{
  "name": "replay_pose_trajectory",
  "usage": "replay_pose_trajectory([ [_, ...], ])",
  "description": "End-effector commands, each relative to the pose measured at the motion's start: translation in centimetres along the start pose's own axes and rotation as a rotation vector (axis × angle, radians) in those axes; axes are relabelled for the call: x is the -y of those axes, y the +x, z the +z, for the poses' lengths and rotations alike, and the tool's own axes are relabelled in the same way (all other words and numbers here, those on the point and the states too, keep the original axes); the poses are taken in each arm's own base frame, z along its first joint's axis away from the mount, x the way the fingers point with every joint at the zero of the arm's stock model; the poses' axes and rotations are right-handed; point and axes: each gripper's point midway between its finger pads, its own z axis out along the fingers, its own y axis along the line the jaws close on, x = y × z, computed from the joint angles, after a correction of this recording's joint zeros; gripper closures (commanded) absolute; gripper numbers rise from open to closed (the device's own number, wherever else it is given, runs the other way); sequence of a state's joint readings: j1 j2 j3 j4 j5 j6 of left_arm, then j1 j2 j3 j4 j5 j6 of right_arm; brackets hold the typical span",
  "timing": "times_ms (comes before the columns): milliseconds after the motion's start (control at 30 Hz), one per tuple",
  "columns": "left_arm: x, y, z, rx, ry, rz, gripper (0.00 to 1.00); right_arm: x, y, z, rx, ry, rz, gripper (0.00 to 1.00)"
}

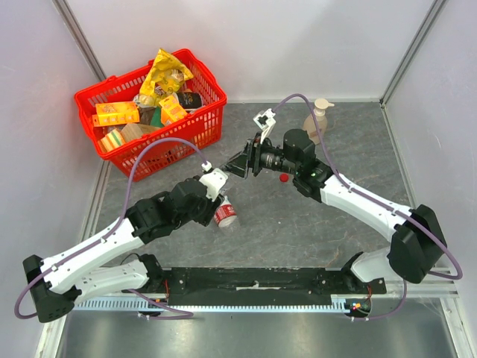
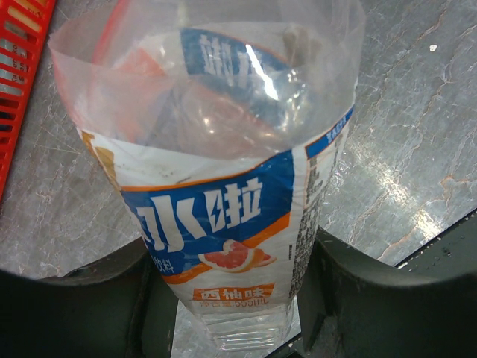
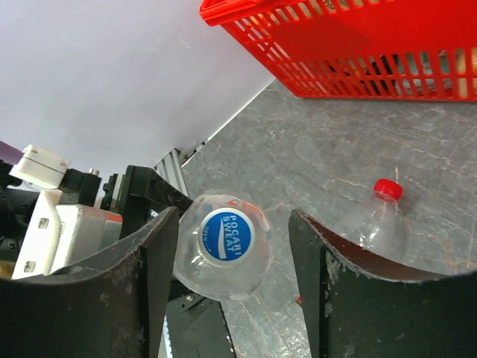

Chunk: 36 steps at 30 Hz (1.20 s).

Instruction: Unscrew the bottle caps

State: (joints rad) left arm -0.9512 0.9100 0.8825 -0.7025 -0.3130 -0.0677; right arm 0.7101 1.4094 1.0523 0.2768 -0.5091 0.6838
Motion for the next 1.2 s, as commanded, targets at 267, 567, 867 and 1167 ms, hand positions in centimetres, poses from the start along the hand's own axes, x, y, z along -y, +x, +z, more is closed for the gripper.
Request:
replay_pose_trajectory([
  [267, 0.1, -0.6, 0.0, 0.024, -0.002, -0.029, 0.98, -1.8, -0.4, 0.9, -0.027, -0.074, -0.022, 0.43],
  [567, 0.4, -1.0, -0.5, 0.047, 0.023, -0.039, 0.98, -1.7, 0.6, 0.8, -0.046, -0.084, 0.008, 0.8],
  [867, 1.1, -1.6, -1.0, 0.083, 0.072, -0.042, 0.98, -2.7, 0.5, 0.3, -0.031, -0.136, -0.009, 1.0],
  [1167, 3.1, -2.1, -1.6, 0.115, 0.197, -0.019, 0.98, -4.4, 0.0, -0.6, -0.02, -0.207, -0.074, 1.0],
])
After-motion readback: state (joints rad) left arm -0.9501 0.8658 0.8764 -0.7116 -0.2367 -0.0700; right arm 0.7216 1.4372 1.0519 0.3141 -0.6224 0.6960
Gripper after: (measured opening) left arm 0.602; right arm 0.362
